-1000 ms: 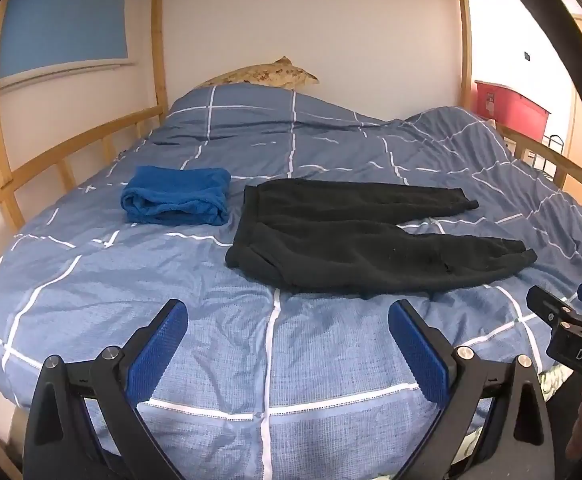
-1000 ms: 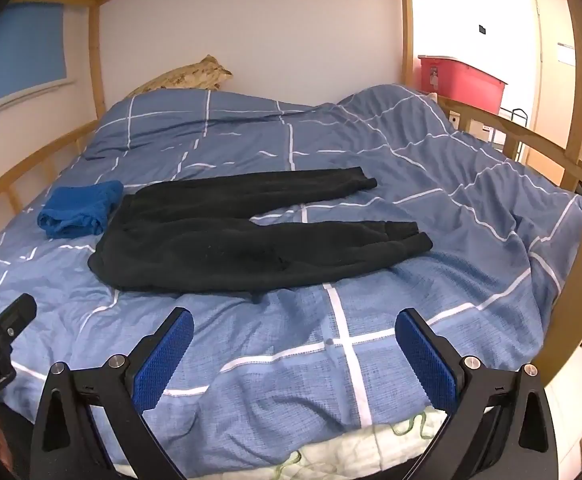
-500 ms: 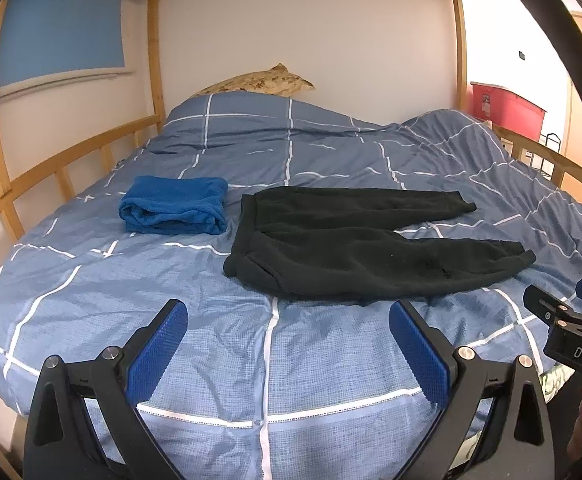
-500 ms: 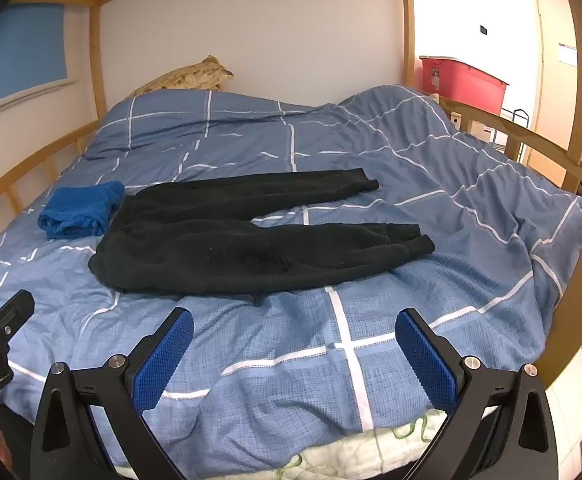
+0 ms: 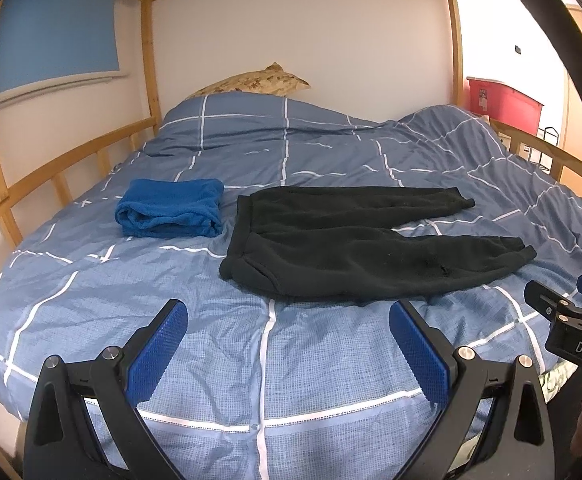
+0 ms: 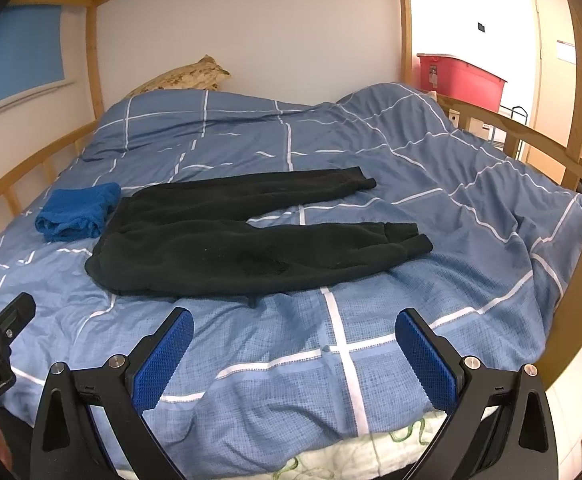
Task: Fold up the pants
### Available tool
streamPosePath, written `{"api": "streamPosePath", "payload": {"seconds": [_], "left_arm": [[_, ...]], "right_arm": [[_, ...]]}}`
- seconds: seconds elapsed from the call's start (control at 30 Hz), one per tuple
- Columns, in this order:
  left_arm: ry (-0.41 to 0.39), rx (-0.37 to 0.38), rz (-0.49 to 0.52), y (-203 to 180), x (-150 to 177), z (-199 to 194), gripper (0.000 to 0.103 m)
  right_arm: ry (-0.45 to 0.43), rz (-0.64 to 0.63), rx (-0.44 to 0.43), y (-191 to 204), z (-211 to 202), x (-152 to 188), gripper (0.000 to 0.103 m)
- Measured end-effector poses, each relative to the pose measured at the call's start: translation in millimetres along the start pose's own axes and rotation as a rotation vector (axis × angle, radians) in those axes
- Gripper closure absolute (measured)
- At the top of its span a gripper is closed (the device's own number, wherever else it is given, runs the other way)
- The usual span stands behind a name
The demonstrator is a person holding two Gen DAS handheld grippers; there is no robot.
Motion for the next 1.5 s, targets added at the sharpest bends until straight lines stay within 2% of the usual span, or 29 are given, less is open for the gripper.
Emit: {"api": "streamPosePath", "payload": {"seconds": [1.17,1.4,1.5], "left_arm": [[0.013,0.000,0.001,1.7,7.7,7.5,0.001],[0.022,0.008,0.011,-9.7,9.2,13.2,0.001],[0.018,0.035,0.019,-22.8,6.9,17.7,0.001]], "right_arm": [[0.012,-0.017,0.006,-1.5,4.8,4.8,0.000],[0.014,-0.022,0.012,-2.9,8.6,6.0,0.000],[0.015,-0.025,0.014,-8.1,13.5,6.5,0.001]]}}
Point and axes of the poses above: each gripper's, at about its wrist camera, not at the fingertips, and z roughly the way its jaws point, y to its left, x to its underside, the point moved 3 cm from there along z, roughly the way its jaws point, and after that the axes turned 3 degrees about y, right-handed, at the moved point
